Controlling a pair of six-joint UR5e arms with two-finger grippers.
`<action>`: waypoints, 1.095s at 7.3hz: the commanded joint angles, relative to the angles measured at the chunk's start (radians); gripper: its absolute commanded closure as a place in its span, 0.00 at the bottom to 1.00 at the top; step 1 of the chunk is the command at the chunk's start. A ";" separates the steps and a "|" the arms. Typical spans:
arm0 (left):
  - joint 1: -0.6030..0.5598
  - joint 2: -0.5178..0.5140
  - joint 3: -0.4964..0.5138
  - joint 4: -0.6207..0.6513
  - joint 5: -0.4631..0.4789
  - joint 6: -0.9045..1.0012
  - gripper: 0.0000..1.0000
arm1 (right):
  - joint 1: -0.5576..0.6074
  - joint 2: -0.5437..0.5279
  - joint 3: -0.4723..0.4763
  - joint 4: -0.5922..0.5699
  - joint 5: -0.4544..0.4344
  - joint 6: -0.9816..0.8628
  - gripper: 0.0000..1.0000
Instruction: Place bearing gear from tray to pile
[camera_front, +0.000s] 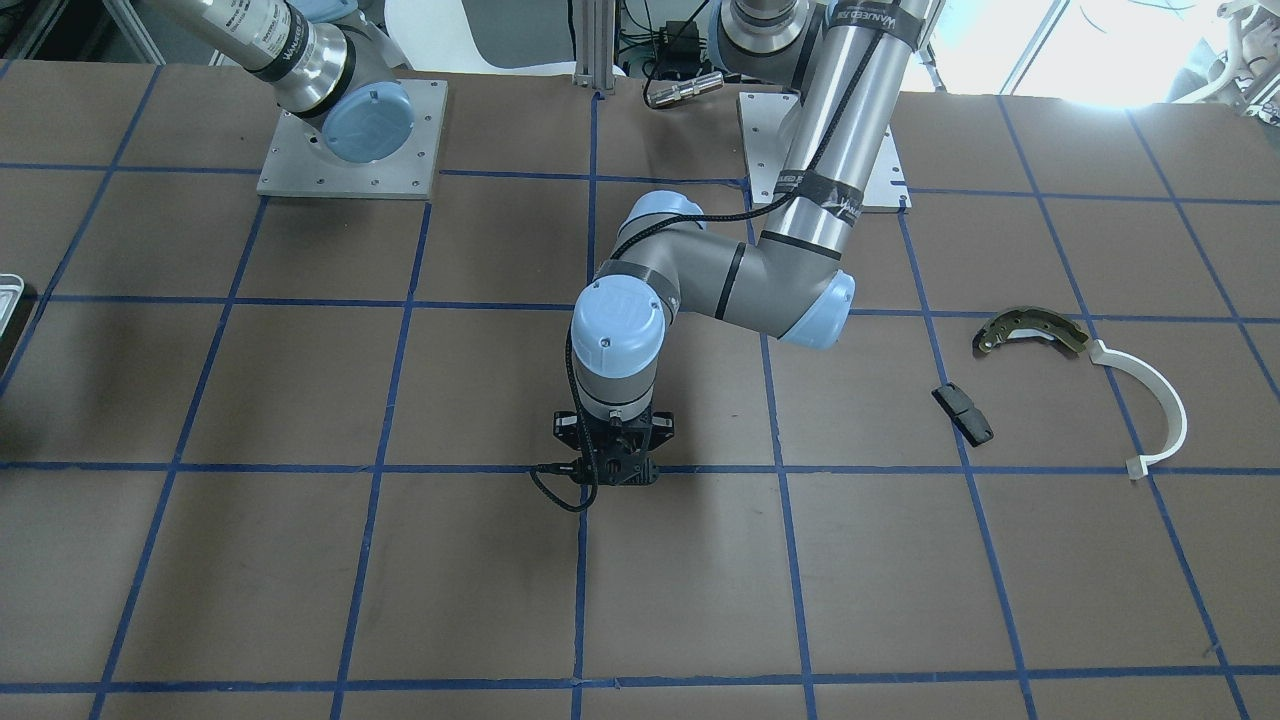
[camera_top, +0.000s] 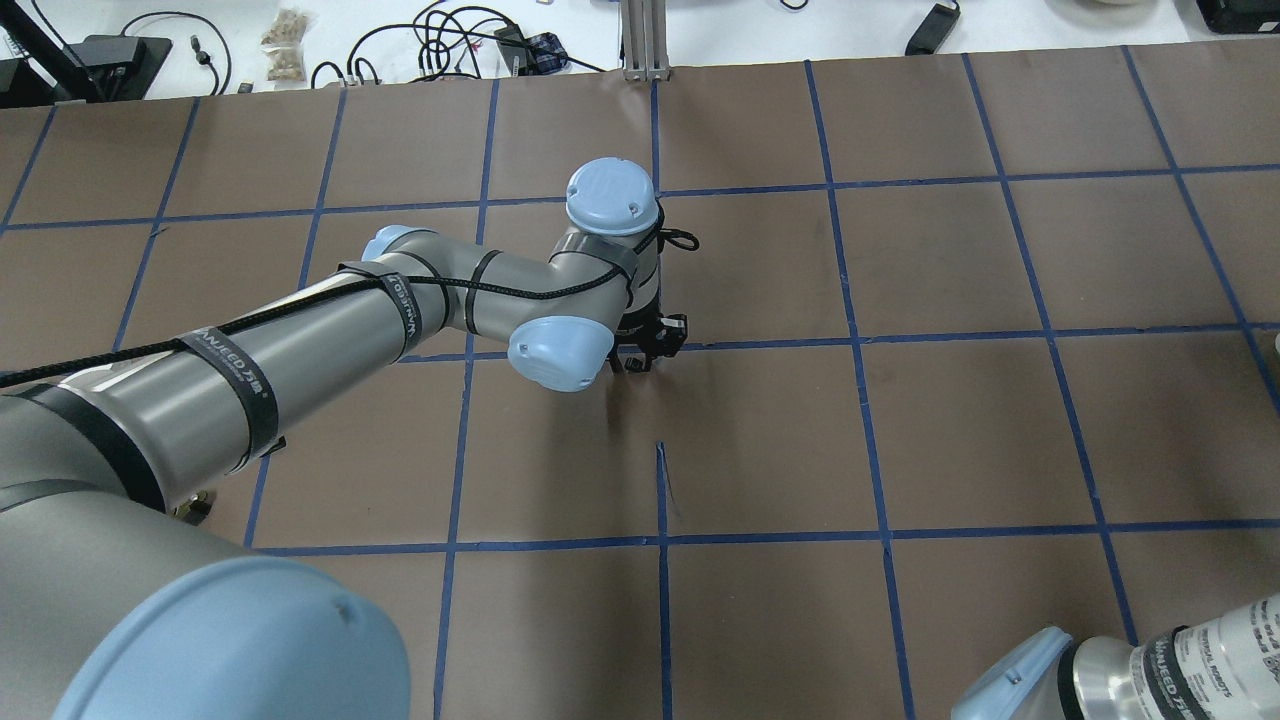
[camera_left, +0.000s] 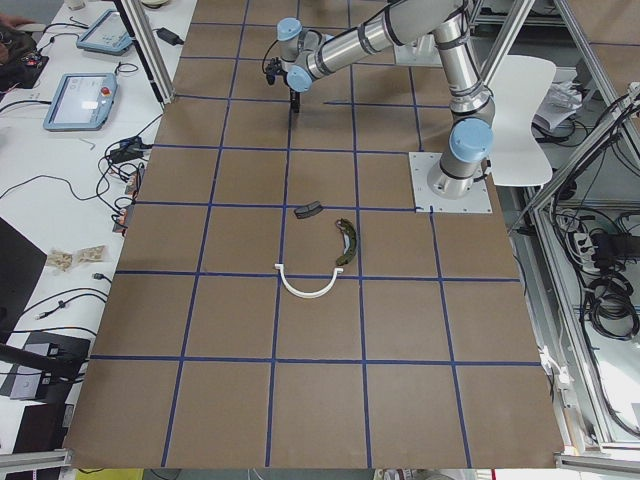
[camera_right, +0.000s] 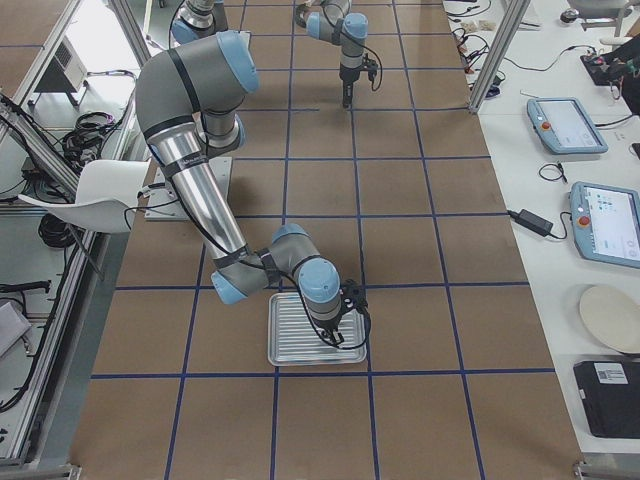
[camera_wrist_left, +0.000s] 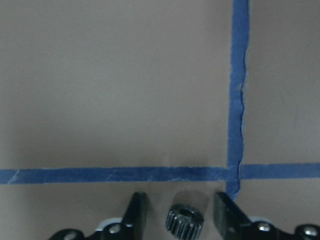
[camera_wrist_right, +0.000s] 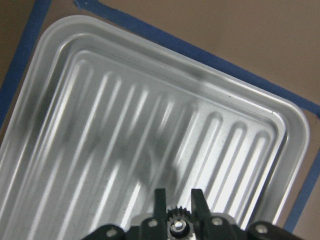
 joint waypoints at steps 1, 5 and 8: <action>0.010 0.018 0.005 -0.003 0.002 0.011 0.92 | 0.009 -0.078 0.002 0.104 -0.011 0.067 0.79; 0.331 0.162 -0.055 -0.095 0.019 0.324 0.92 | 0.225 -0.214 0.008 0.251 -0.046 0.388 0.79; 0.606 0.223 -0.172 -0.067 0.086 0.638 0.89 | 0.494 -0.264 0.011 0.376 -0.043 0.796 0.79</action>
